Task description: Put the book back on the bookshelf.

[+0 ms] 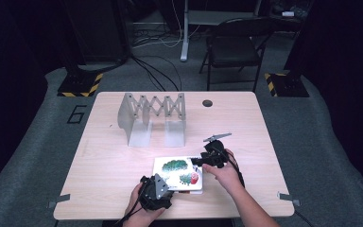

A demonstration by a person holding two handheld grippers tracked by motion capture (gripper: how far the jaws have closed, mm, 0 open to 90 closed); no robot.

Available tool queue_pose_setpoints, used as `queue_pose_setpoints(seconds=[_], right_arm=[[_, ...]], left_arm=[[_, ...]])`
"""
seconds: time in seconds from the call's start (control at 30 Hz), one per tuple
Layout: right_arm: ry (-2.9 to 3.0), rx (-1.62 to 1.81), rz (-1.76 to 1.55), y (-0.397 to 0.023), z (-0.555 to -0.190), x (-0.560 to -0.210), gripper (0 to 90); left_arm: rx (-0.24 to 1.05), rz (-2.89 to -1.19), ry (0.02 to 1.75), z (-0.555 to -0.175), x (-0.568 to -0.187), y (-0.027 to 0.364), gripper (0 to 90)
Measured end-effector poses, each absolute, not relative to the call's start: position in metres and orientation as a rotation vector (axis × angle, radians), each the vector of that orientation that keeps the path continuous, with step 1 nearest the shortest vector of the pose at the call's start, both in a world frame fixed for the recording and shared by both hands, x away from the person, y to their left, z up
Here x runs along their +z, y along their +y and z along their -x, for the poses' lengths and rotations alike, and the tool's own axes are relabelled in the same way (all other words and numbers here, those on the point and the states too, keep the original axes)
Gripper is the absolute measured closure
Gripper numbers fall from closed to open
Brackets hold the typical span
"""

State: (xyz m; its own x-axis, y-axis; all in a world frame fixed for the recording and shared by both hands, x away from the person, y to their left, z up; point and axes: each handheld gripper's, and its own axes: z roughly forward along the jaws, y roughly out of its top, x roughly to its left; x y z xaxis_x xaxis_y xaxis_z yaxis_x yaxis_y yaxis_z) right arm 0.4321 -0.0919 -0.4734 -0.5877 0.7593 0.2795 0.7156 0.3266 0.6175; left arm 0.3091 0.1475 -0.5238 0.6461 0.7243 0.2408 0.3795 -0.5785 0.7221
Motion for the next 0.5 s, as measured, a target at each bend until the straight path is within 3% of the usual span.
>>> queue_pose_setpoints(seconds=[0.5], right_arm=[[2.522,1.114,-1.457,-0.093,-0.4375,-0.483,35.1]], left_arm=[[0.698,-2.213,0.849,-0.3086,-0.5248,0.1486,19.7]])
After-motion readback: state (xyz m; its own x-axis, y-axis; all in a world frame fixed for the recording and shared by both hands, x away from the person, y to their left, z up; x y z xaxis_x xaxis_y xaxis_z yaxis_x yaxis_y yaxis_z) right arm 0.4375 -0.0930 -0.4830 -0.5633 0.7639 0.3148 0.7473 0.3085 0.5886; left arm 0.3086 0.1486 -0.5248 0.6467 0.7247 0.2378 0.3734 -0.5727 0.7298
